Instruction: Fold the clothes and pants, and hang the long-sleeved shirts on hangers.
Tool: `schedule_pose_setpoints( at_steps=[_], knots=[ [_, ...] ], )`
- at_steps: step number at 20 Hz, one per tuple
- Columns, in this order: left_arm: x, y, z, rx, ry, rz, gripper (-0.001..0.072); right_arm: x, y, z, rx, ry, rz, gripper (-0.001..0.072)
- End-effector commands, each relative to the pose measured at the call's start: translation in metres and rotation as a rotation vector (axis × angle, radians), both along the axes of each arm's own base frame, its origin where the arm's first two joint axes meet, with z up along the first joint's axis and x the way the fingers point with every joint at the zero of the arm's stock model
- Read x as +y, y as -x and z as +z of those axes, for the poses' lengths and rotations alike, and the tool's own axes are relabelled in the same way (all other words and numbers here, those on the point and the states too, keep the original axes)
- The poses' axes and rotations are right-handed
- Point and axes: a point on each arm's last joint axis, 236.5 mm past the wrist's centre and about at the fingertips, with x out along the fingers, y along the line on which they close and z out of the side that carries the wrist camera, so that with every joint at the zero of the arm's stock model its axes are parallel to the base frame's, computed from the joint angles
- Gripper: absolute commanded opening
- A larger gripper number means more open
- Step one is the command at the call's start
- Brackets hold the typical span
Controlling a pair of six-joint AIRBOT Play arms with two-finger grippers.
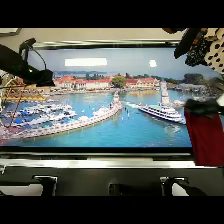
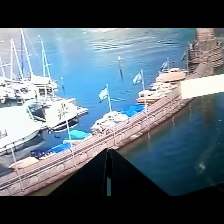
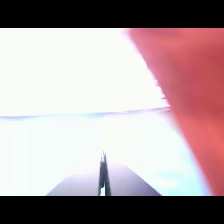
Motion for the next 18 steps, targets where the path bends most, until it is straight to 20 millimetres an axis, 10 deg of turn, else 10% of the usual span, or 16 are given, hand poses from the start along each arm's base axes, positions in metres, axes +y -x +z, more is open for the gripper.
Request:
schedule_pose_setpoints(
  at_steps=[1, 4, 8, 18],
  knots=[
    [0.005, 0.007, -0.018, -0.037, -0.102, -0.001, 0.0015, 0.118, -0.019, 0.012, -0.083, -0.059, 0.266, 0.0037],
    [0.001, 0.032, -0.046, -0.031, -0.099, 0.012, 0.0016, 0.157, -0.012, 0.006, -0.064, -0.061, 0.359, 0.0037],
    [0.007, 0.064, -0.077, 0.092, -0.121, 0.004, 0.0017, 0.160, -0.013, 0.007, -0.074, -0.052, 0.372, 0.0039],
    [0.006, 0.065, -0.084, 0.116, -0.119, 0.001, 0.0017, 0.157, -0.007, 0.003, -0.046, -0.040, 0.379, 0.0039]
  ],
)
